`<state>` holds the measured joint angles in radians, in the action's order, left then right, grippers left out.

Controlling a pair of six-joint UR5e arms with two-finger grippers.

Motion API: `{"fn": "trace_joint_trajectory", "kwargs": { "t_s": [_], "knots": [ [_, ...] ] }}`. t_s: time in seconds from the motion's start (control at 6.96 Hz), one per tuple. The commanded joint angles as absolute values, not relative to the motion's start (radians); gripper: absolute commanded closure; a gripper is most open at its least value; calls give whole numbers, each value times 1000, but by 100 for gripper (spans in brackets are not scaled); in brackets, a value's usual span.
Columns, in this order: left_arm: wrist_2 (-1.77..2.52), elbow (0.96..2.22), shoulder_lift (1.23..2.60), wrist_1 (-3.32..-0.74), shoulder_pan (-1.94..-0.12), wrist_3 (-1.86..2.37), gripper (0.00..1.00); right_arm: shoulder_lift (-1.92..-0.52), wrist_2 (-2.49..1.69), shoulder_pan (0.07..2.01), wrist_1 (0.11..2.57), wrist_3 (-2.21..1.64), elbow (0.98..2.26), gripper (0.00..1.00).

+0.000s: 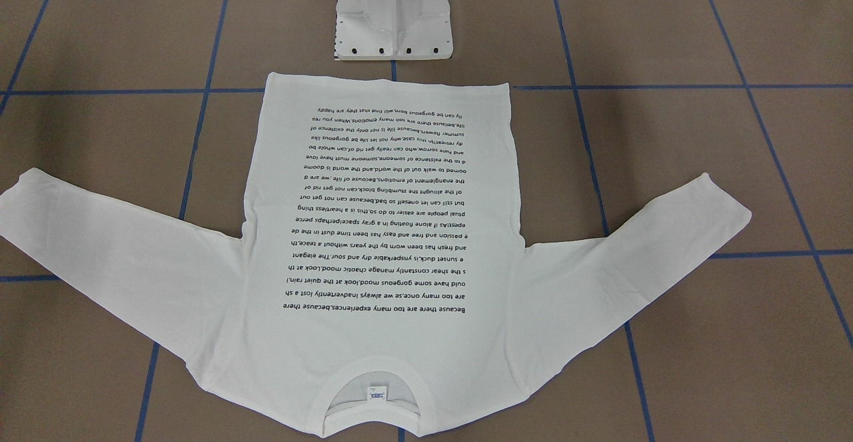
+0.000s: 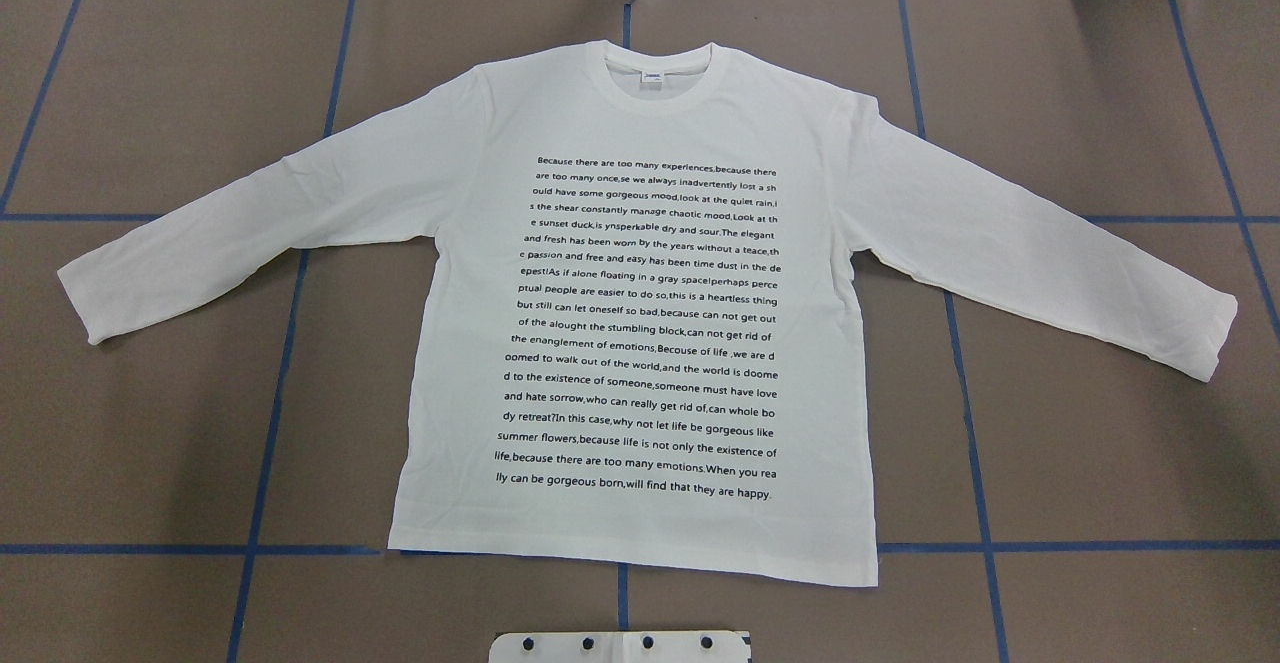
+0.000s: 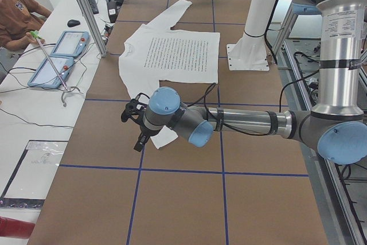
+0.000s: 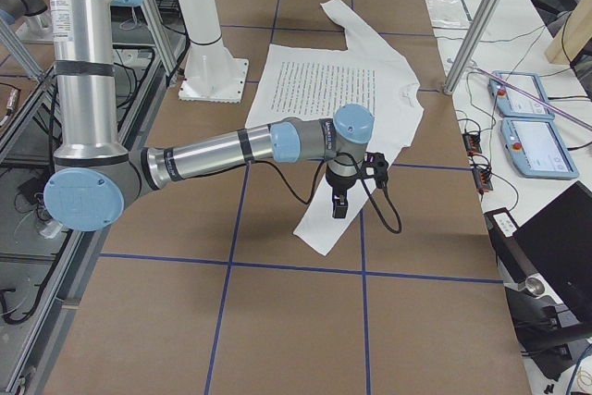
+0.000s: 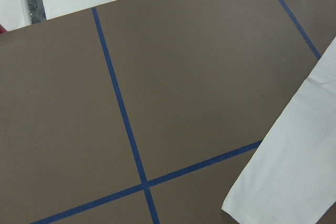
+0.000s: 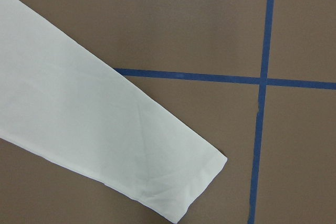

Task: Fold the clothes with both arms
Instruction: 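Move the right gripper toward the sleeve farthest from the left arm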

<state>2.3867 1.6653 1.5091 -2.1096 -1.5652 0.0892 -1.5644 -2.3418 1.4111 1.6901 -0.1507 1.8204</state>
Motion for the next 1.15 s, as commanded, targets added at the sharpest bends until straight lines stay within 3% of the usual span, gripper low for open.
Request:
{"fn": "trace_joint_trajectory", "kwargs": {
  "t_s": [0.0, 0.29, 1.01],
  "knots": [
    [2404, 1684, 1485, -2124, -1562, 87, 0, -1566, -2339, 1411, 1523, -150, 1679, 0],
    [2411, 1648, 1477, -2138, -1557, 89, 0, -1601, -2347, 1411, 1366, -163, 1629, 0],
    [2413, 1626, 1474, -2172, -1555, 87, 0, -1600, -2422, 1299, 1358, -304, 1611, 0]
  ]
}}
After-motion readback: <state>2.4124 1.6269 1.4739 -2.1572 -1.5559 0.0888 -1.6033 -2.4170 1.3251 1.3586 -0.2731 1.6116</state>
